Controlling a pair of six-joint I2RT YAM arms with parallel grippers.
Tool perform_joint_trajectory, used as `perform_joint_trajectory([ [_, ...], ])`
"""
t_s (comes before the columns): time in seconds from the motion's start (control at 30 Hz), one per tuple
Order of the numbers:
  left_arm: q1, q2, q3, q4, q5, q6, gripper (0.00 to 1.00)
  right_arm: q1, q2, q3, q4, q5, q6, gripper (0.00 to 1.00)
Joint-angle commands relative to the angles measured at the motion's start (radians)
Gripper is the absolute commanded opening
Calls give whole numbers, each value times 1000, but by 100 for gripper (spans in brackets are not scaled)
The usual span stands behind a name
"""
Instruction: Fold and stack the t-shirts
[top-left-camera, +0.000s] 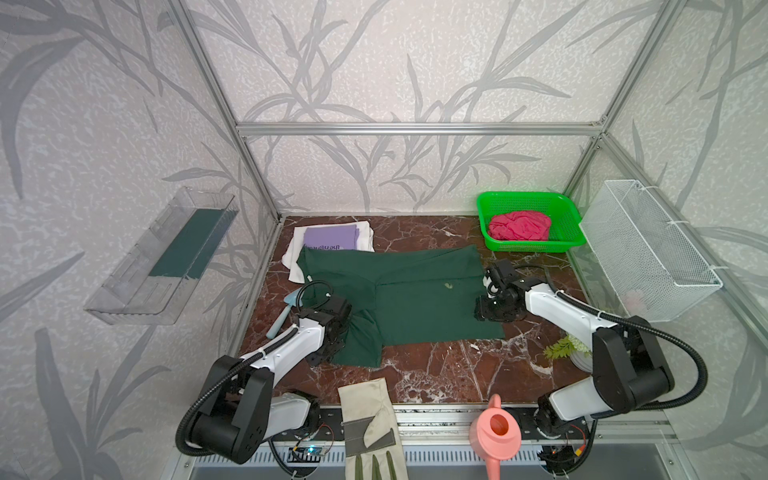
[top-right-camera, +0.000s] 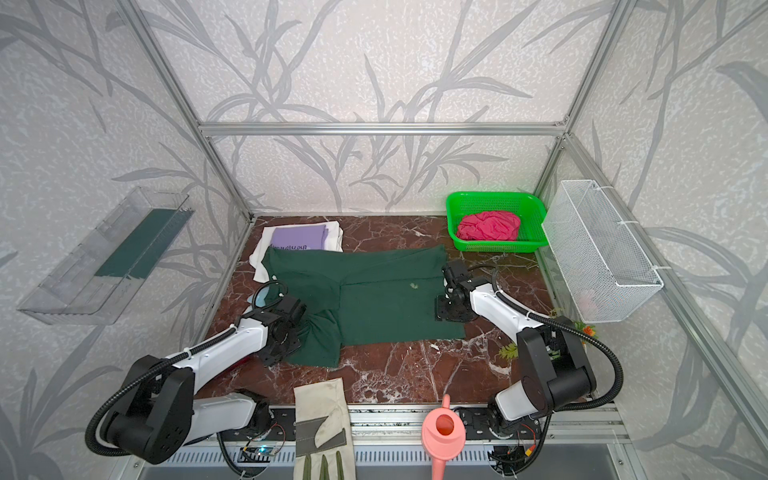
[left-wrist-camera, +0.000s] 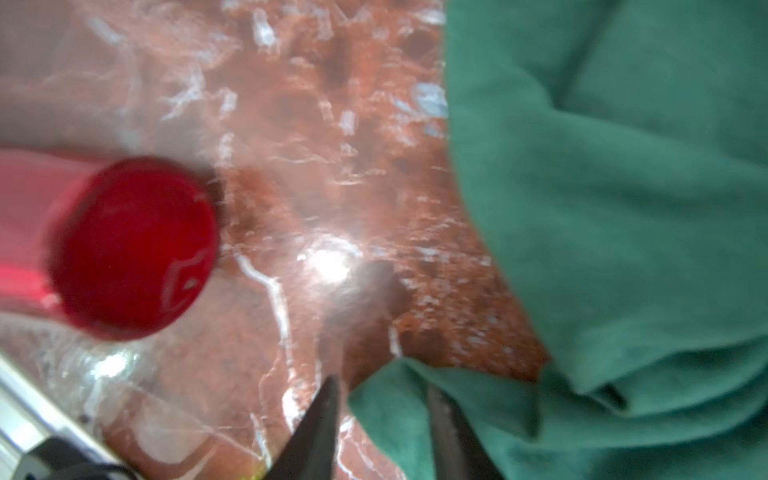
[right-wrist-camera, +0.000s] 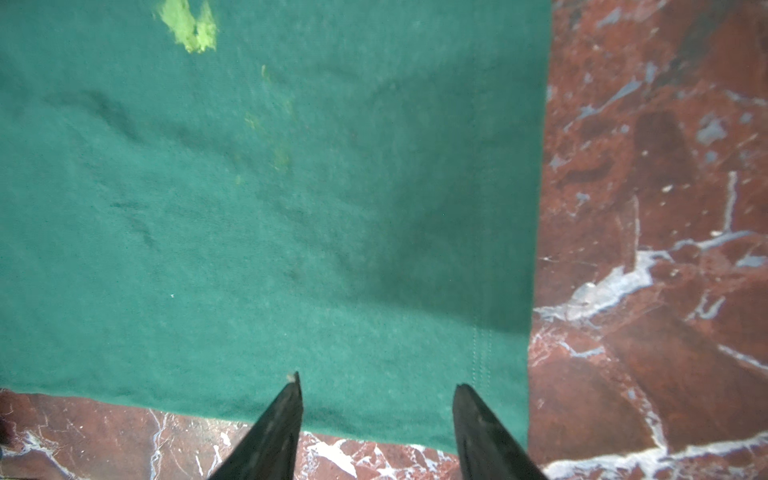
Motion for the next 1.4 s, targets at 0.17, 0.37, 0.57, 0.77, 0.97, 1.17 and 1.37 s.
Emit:
perform_joint_trajectory([
  [0.17,-3,31,-6,39,118,17,30,-80,-46,2,-30,-81,-18,59],
  [0.37,-55,38,-34,110,192,-39,35,-116,-65,8,-51,-84,-34,59],
  [0.57,-131,59,-56,134,181,-94,34,-125,-56,23,-56,-85,-37,59],
  [0.77,-163,50,-109,156,148,-148,12,-126,-60,37,-70,-82,-40,59],
  [0.97,-164,-165,9,-127,9,-126,0,-145,-75,1,-78,-52,-8,59],
  [1.17,-164,-442,94,-327,-20,-126,0,-178,-118,-99,-83,-16,64,58],
  [1.37,-164,-576,126,-428,-41,-147,0,-179,-157,-154,-95,-7,85,53],
])
